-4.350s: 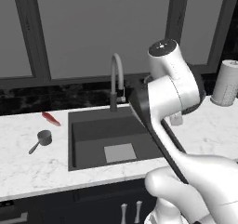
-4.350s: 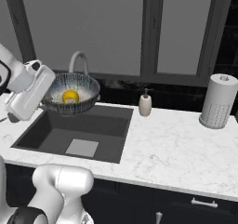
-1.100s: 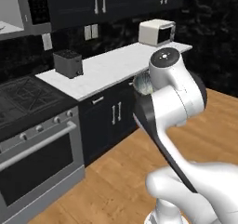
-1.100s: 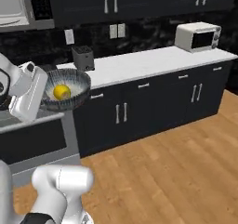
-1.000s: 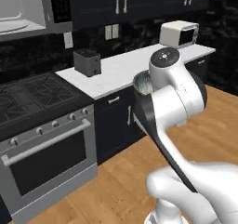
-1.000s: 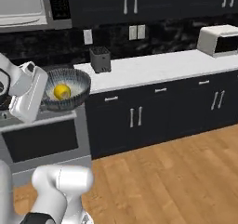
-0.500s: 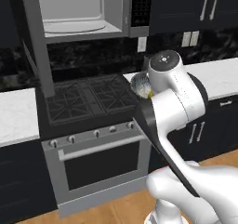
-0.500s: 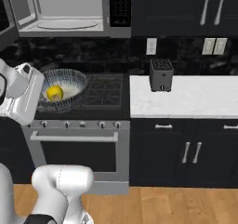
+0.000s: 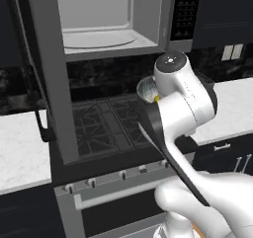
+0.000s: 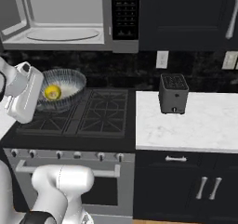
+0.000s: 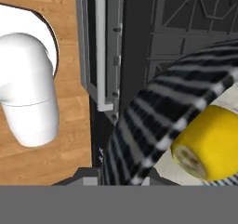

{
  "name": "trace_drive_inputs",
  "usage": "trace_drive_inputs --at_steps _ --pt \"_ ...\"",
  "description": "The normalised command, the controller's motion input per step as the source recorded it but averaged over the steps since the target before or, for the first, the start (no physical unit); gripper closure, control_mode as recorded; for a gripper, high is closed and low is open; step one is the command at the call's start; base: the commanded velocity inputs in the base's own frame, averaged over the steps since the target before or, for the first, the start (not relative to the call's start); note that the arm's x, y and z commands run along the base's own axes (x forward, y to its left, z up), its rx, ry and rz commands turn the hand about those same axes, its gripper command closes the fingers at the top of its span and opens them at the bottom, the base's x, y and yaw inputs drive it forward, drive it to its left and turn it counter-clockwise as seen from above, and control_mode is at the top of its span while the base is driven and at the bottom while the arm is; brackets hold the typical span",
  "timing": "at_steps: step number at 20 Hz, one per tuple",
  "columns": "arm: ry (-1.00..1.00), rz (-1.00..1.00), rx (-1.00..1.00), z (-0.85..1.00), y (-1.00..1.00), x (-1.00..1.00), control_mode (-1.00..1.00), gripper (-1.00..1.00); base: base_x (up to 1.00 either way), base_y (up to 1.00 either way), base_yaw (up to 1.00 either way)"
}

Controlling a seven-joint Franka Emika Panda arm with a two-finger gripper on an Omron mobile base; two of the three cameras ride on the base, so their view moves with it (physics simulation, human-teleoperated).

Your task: Pick the lemon from the sink and place it in the bowl. Then pick the bowl and place it in the microwave. Then close the microwave door and press the start button.

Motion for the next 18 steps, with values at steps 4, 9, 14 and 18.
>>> trace_drive_inputs --at_steps 4,9,14,18 --pt "0.0 0.0 0.0 0.0 0.0 0.0 1.0 1.0 0.06 0.5 0.14" --pt "0.0 0.0 0.0 0.0 0.0 0.0 1.0 1.0 0.17 0.55 0.05" --pt "-0.01 0.03 0.02 0.04 0.0 0.11 -1.0 1.0 0.36 0.08 0.07" --pt "-0.06 0.16 0.08 0.19 0.0 0.55 -1.0 1.0 0.0 0.0 0.0"
